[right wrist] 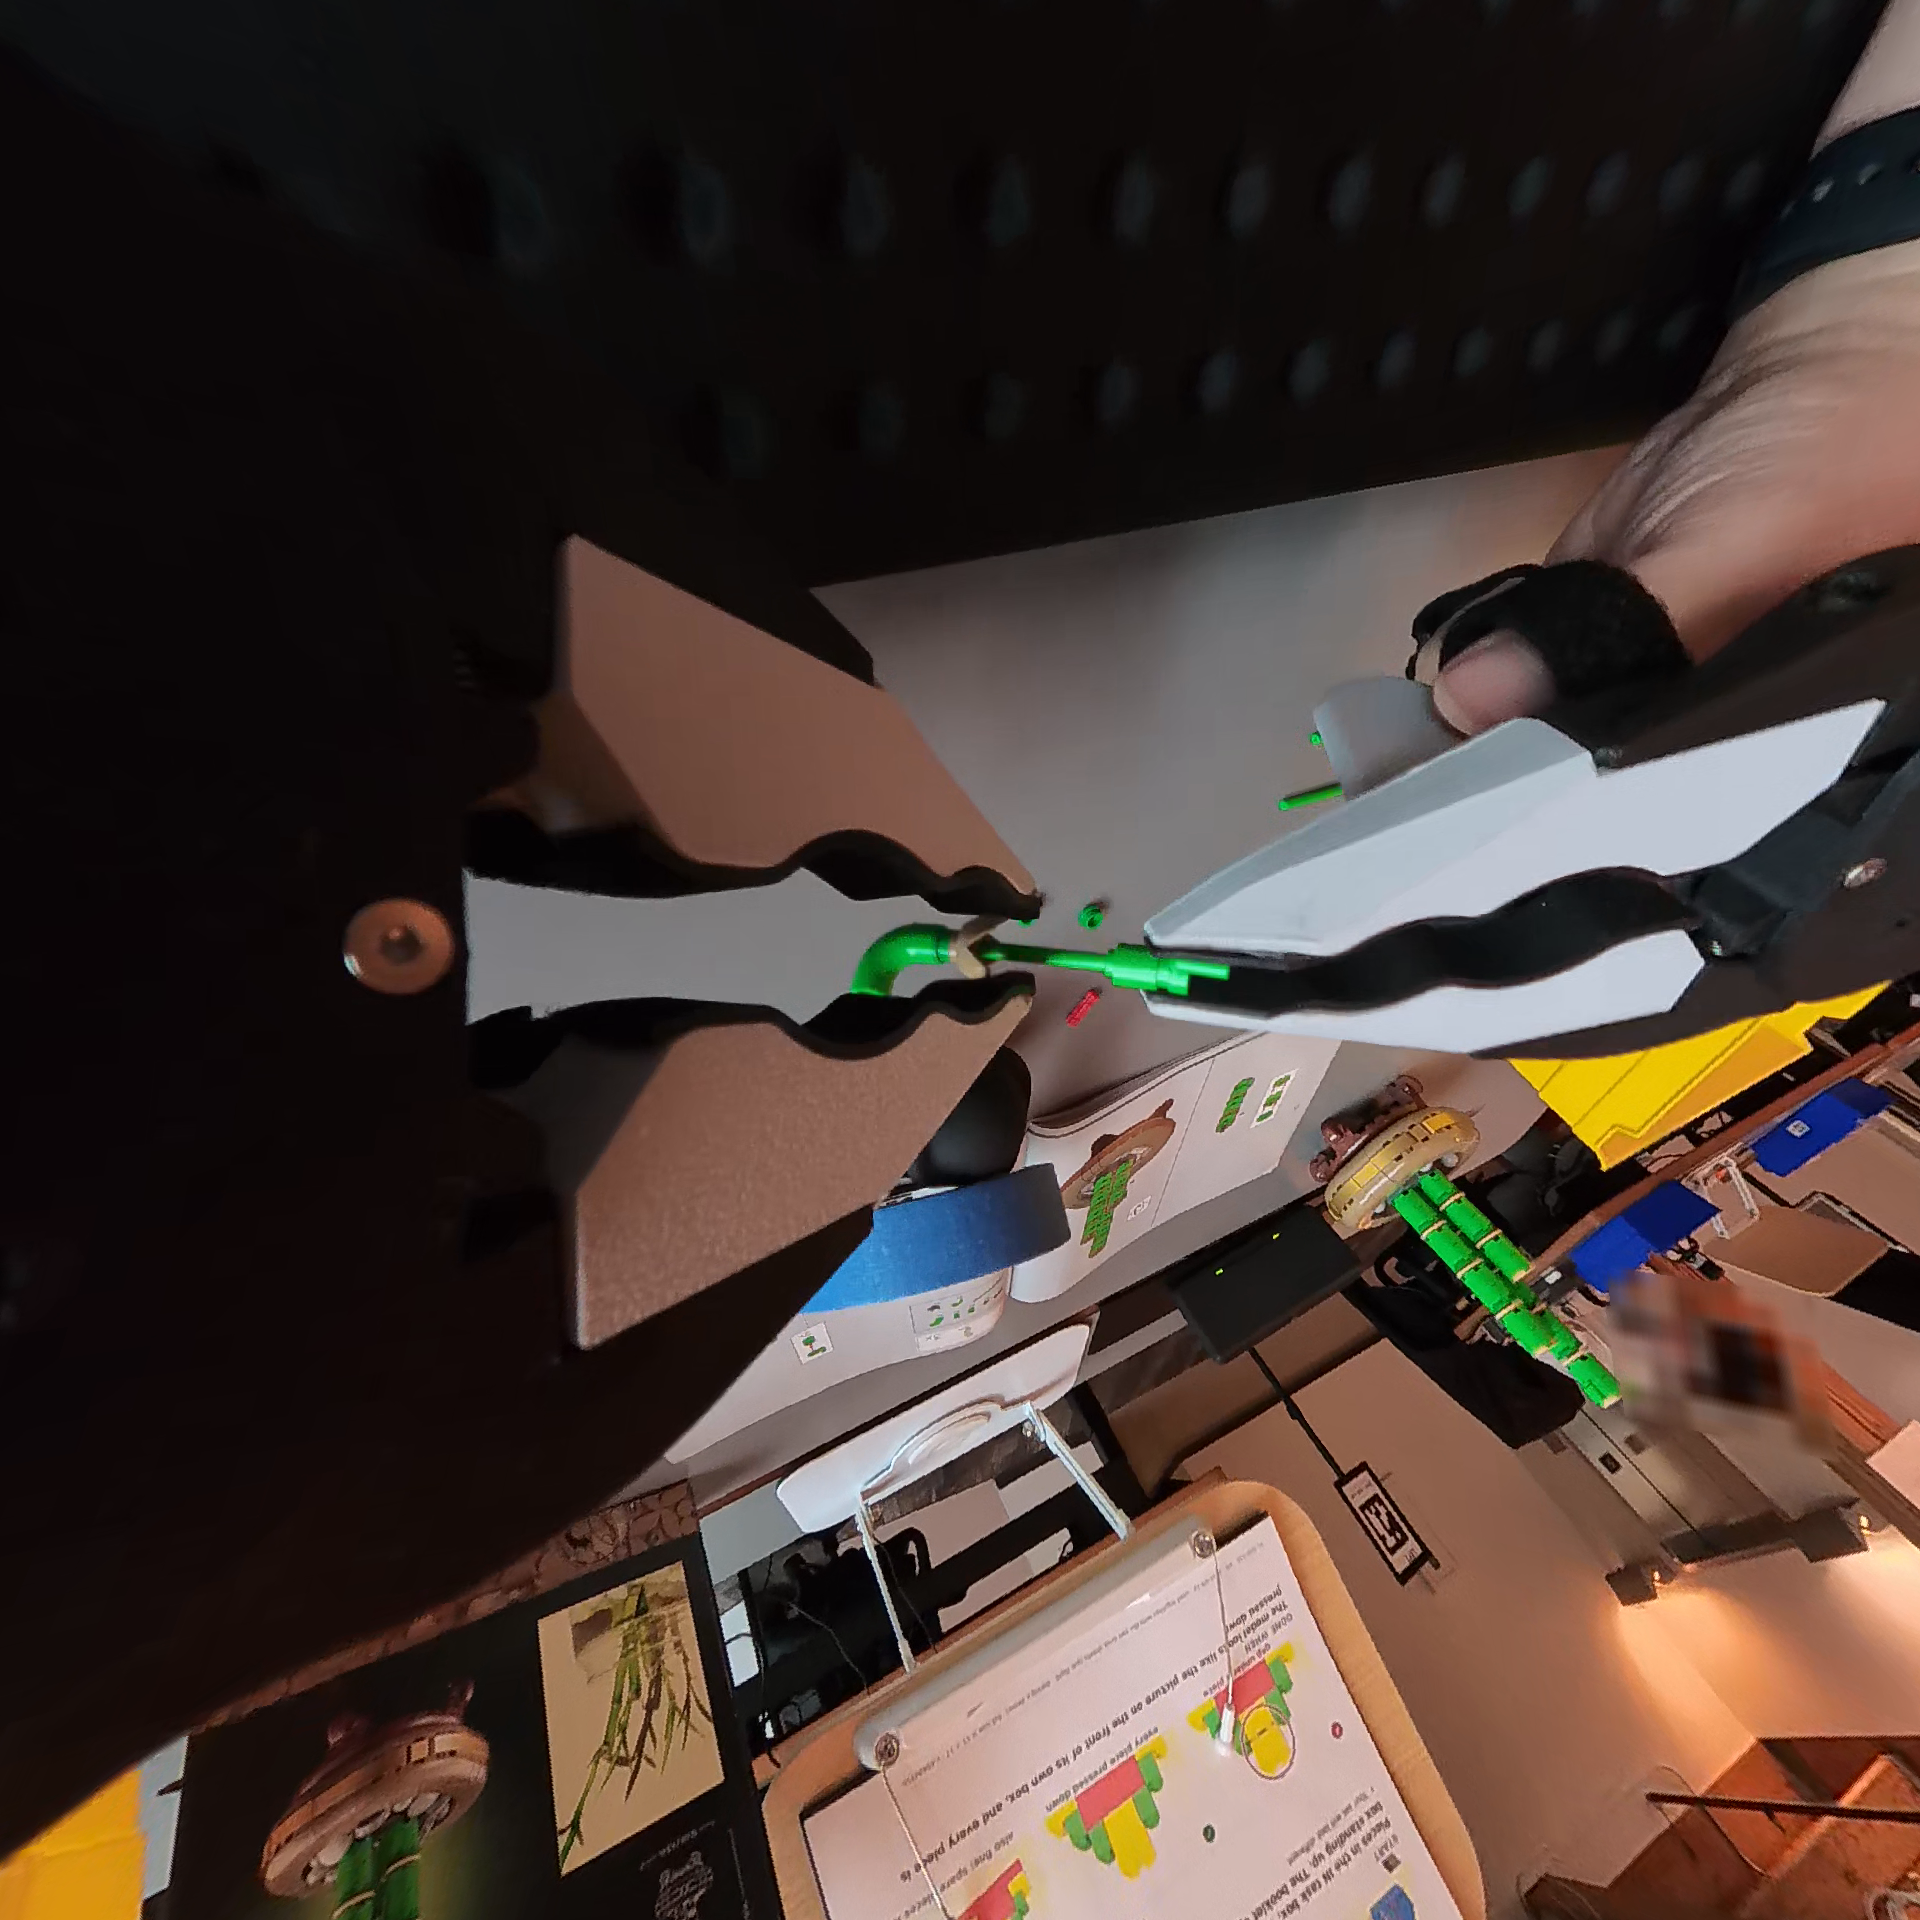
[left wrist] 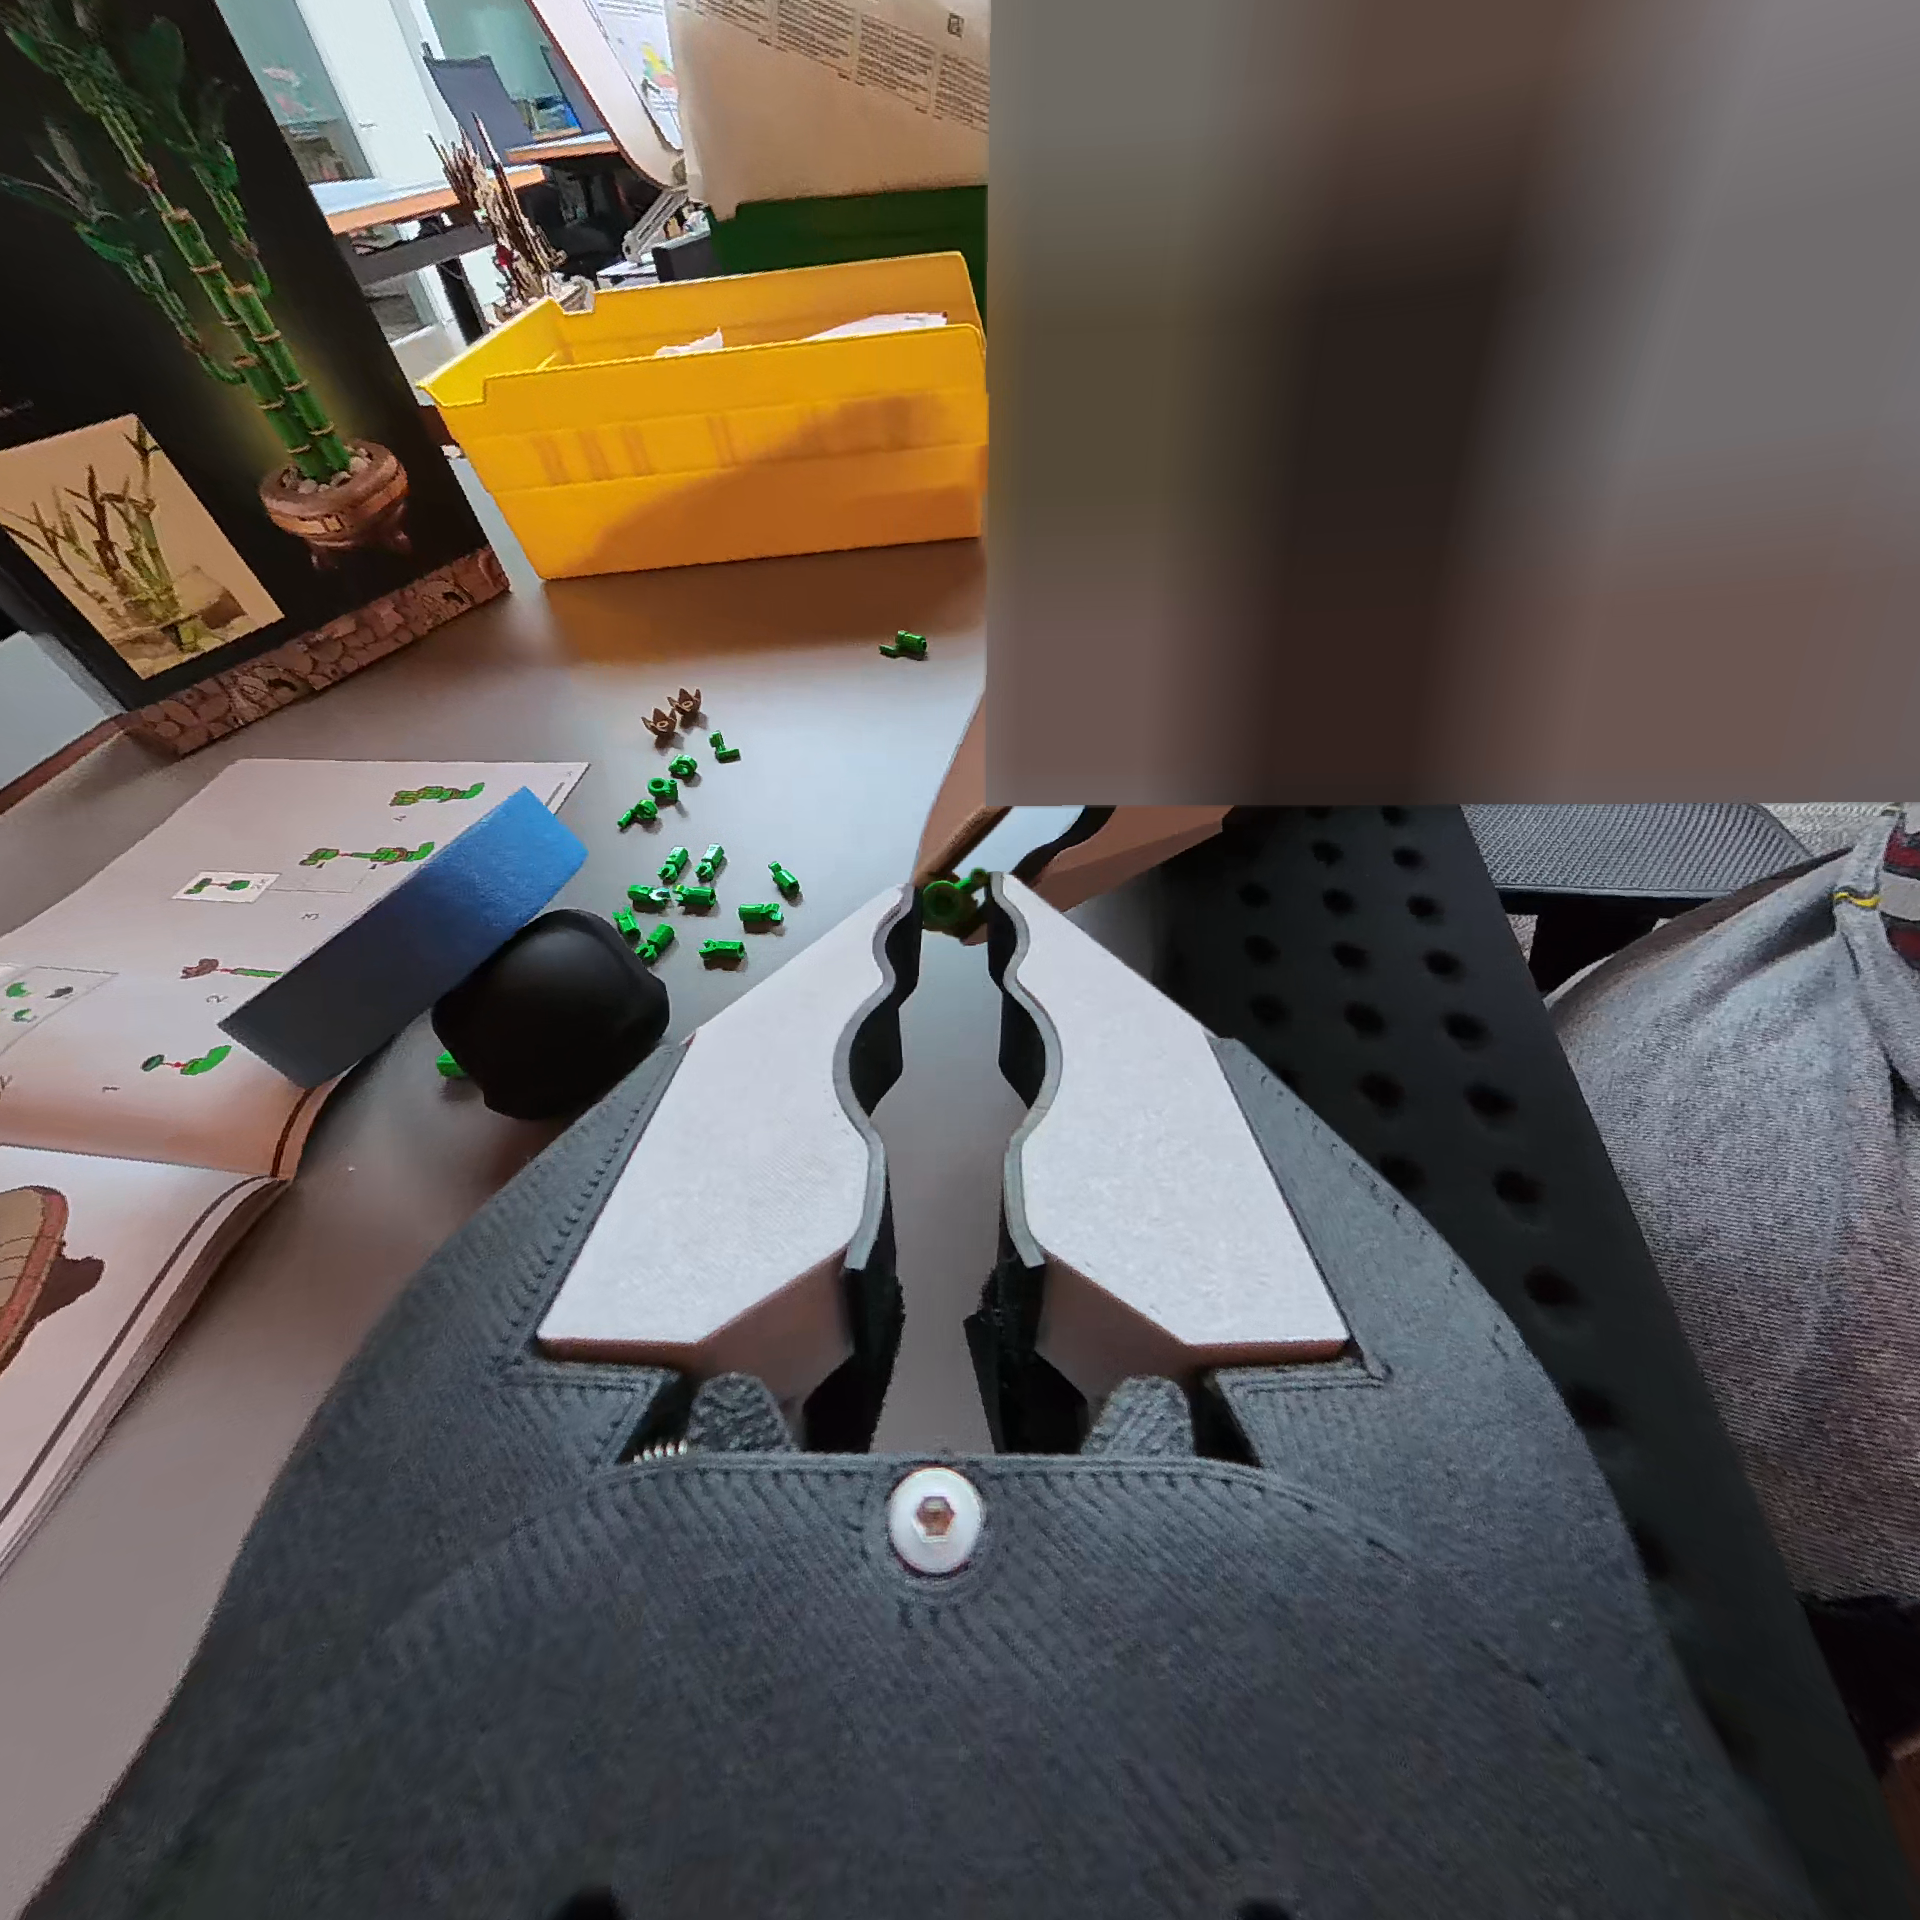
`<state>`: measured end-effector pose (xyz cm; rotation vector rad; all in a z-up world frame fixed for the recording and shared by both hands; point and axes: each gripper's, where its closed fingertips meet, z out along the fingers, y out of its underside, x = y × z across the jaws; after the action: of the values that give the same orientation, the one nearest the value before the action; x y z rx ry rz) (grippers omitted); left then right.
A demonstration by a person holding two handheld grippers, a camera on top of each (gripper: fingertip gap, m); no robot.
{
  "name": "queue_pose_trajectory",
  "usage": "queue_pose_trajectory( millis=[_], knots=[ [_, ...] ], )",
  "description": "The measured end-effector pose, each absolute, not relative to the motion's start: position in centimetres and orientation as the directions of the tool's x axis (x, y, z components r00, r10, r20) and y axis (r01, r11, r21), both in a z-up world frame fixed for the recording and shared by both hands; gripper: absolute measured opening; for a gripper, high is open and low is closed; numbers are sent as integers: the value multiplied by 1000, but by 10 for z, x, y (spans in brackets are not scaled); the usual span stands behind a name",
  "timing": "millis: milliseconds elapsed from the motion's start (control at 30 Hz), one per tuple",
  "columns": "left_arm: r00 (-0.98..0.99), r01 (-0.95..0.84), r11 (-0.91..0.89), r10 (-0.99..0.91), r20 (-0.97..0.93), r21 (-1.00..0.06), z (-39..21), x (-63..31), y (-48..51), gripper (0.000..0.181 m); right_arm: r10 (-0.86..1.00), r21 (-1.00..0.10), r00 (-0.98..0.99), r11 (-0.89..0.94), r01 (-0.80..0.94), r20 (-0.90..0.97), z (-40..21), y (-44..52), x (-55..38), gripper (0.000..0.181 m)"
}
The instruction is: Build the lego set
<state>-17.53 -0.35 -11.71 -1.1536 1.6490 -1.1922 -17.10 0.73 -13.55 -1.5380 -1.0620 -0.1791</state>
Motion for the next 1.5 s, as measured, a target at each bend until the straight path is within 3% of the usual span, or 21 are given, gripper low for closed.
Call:
queue_pose_trajectory(
  millis=[667, 767, 867, 1033, 1233, 1500],
  knots=[
    [-300, -240, 131, -952, -55, -962, -121, -175, -5, 12, 567, -768, 605, 80, 635, 559, -136, 5, -173, 0],
    [-307, -258, 82, -952, 1, -963, -120, -178, -2, 14, 622, -815, 624, 40, 579, 474, -138, 3, -174, 0],
    [-341, -250, 59, -940, 31, -966, -116, -184, -2, 0, 684, -875, 641, -6, 484, 350, -137, -2, -175, 0],
    [-365, -224, 29, -929, 56, -974, -109, -189, -1, 0, 820, -935, 566, -133, 329, 82, -137, -10, -181, 0],
    [-421, -316, -128, -869, 259, -940, -115, -191, 3, 0, 918, -888, 318, -336, 313, -235, -139, -14, -181, 0],
    [-460, -395, -253, -778, 428, -883, -116, -196, 1, 0, 888, -849, 200, -456, 267, -414, -154, -30, -196, 0]
  ],
)
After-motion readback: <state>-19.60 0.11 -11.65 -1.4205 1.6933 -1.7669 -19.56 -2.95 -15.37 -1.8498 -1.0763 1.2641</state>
